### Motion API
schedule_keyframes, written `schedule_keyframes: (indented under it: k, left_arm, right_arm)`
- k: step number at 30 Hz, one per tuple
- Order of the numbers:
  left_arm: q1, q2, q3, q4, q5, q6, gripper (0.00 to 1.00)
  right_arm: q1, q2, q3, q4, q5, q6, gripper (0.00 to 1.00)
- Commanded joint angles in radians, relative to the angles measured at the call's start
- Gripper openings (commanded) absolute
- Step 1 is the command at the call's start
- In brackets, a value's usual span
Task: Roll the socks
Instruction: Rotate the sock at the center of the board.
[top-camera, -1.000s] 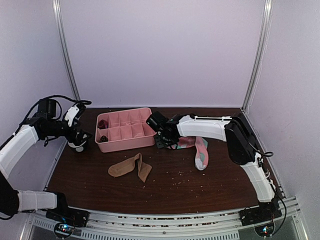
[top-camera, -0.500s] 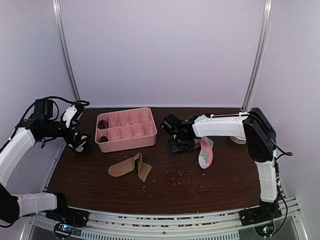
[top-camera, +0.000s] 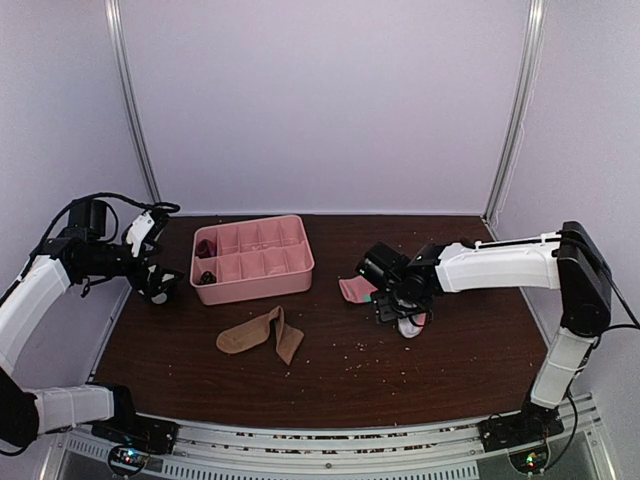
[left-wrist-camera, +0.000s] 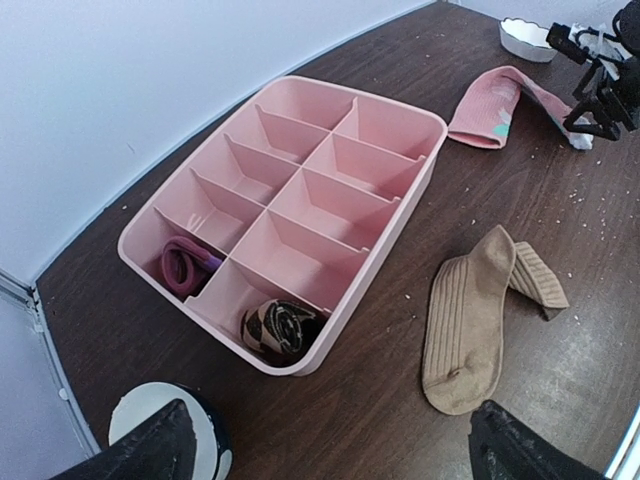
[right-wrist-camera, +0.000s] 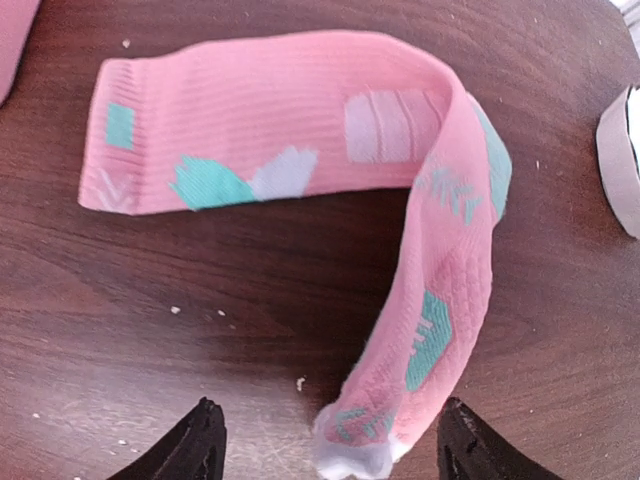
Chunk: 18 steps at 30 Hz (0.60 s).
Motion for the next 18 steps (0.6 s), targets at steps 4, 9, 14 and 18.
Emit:
schedule_keyframes:
  k: [4,9,14,18]
  left_arm:
    - [0.005,-0.028,0.008,-0.001,0.029,0.018,0.97]
    - [0.005,-0.031,0.014,-0.002,0.026,0.016,0.97]
    - [0.004,-0.043,0.019,-0.010,0.025,0.016,0.97]
    - [0.005,-0.061,0.022,-0.029,0.028,0.016,0.97]
  right_arm:
    - [-0.010,0.031,-0.084,0.020,0.047,0.040,0.60]
    - [0.011,-0.015,-0.096,0.021,0.077,0.003,0.10]
    - [0.090,-0.104,-0.070,-0.058,0.133,-0.035,0.00]
    - [0.210,-0.152,0.001,-0.190,0.189,-0.043,0.00]
